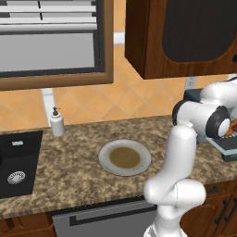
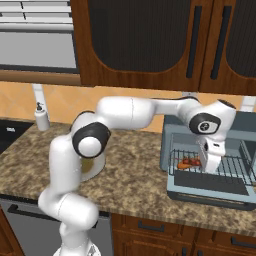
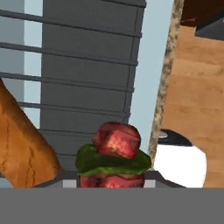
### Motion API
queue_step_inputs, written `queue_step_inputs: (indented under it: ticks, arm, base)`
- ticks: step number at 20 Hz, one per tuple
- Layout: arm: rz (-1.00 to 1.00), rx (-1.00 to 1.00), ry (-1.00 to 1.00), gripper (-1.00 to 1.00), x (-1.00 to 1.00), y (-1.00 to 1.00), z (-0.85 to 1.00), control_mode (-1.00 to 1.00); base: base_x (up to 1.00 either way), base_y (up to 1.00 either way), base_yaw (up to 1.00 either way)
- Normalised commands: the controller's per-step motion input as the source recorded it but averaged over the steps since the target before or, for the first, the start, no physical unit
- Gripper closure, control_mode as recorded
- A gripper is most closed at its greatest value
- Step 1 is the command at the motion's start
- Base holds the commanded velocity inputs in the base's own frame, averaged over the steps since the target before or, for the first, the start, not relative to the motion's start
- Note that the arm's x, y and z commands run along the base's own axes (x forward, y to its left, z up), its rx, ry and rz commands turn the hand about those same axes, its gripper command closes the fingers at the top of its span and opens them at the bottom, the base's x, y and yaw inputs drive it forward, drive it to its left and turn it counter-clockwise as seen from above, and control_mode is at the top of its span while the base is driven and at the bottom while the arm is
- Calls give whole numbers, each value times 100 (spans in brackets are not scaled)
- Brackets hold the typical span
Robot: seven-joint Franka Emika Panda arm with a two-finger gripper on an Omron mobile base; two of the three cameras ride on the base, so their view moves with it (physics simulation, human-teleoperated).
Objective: Pick up the kebab skewer and baguette bread, and place them inside the toaster oven. Close the toaster oven door and start by setting the timer.
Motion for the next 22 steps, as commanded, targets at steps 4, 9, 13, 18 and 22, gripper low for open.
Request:
queue_step_inputs:
  ticks: [4, 9, 13, 18, 22]
  arm:
    - [-17, -12, -14, 100, 20, -60, -4, -100]
    - [-4, -6, -5, 100, 43, -37, -3, -100]
    - [0, -6, 0, 100, 25, -20, -18, -100]
    - [0, -6, 0, 100, 8, -19, -20, -100]
    - [0, -2, 0, 100, 29, -5, -14, -100]
  base:
    - [0, 0, 0]
    - [0, 0, 0]
    - [0, 0, 0]
    - [0, 0, 0]
    - [0, 0, 0]
